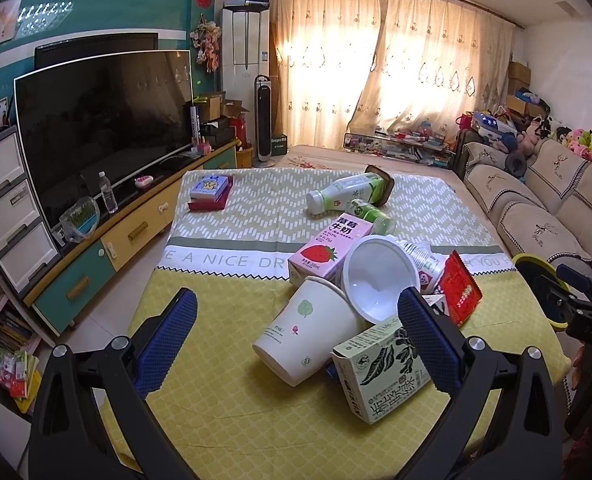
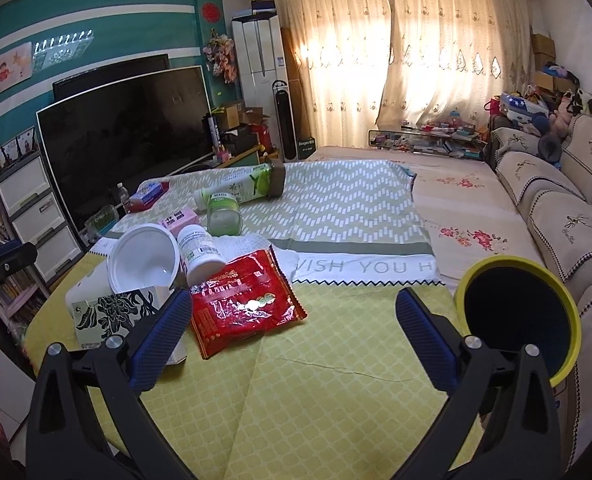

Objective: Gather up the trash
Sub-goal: 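Move the right tool toward the red snack wrapper on the table, then grasp the red snack wrapper with the right tool and lift it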

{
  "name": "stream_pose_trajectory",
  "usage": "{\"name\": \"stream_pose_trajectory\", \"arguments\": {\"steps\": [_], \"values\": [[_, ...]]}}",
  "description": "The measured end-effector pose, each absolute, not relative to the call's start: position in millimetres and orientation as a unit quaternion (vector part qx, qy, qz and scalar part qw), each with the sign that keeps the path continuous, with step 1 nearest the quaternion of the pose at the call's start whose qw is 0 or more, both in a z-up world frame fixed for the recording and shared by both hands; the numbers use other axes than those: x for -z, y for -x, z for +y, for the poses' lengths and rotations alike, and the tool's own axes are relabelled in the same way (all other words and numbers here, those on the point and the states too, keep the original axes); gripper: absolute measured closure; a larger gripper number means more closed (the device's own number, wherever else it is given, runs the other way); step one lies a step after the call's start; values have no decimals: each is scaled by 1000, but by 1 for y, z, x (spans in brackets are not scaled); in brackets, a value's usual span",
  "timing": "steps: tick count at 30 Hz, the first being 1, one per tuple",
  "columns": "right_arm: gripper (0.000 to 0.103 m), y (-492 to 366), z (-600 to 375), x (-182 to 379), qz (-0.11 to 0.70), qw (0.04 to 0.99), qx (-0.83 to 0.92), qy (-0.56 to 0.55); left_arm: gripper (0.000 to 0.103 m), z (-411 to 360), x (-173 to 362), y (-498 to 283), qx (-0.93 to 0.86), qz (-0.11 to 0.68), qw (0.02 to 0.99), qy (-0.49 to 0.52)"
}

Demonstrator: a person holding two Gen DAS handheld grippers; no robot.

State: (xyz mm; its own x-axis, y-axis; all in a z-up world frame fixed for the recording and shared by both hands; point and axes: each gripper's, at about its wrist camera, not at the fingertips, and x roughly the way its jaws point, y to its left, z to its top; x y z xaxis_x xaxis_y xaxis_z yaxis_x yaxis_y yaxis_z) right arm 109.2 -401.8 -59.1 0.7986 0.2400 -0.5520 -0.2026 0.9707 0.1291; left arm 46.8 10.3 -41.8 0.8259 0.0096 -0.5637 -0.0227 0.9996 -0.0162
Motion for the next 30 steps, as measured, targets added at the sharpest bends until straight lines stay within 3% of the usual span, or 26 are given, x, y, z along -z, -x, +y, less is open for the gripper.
{"name": "stream_pose_trajectory", "arguments": {"steps": [30], "values": [[6, -195, -323, 120, 397, 877, -240, 125, 4, 30, 80, -91, -8, 336, 941, 37]]}}
